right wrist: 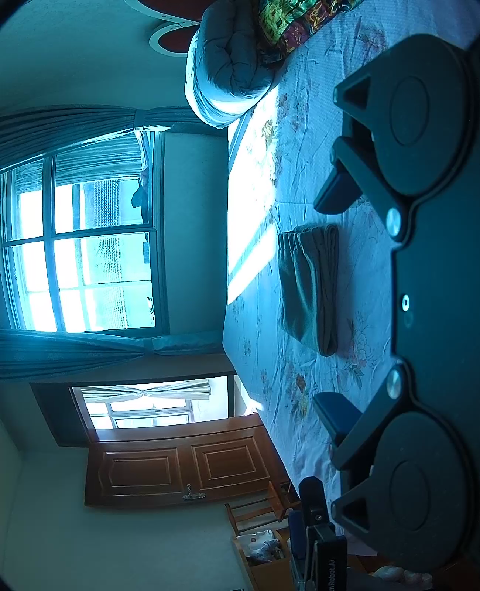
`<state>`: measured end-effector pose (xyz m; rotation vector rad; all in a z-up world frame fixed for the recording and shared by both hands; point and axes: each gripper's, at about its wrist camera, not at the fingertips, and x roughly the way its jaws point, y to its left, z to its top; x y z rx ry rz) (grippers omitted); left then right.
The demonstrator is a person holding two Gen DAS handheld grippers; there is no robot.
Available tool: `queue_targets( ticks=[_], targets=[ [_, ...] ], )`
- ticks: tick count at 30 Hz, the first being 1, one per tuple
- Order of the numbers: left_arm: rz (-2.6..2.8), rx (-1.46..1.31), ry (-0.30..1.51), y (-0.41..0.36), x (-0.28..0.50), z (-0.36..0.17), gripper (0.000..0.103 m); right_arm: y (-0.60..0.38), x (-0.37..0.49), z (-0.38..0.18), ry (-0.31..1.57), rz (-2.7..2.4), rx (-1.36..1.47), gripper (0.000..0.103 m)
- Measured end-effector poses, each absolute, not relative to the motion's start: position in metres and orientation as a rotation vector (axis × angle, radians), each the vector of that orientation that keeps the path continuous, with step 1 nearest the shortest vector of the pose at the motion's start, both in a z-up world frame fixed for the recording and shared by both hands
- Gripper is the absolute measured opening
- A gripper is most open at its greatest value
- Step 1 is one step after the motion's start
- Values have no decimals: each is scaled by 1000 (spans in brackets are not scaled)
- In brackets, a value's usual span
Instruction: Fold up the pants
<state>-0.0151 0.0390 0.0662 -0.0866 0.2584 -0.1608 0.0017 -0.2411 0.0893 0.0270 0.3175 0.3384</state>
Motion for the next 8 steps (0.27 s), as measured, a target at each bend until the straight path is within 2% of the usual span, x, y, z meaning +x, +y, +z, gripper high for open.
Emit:
queue_targets(
  ticks=[8],
  targets=[
    [-153, -117, 252, 46, -14, 68, 103, -242, 2, 89, 318, 335, 29, 97]
  ],
)
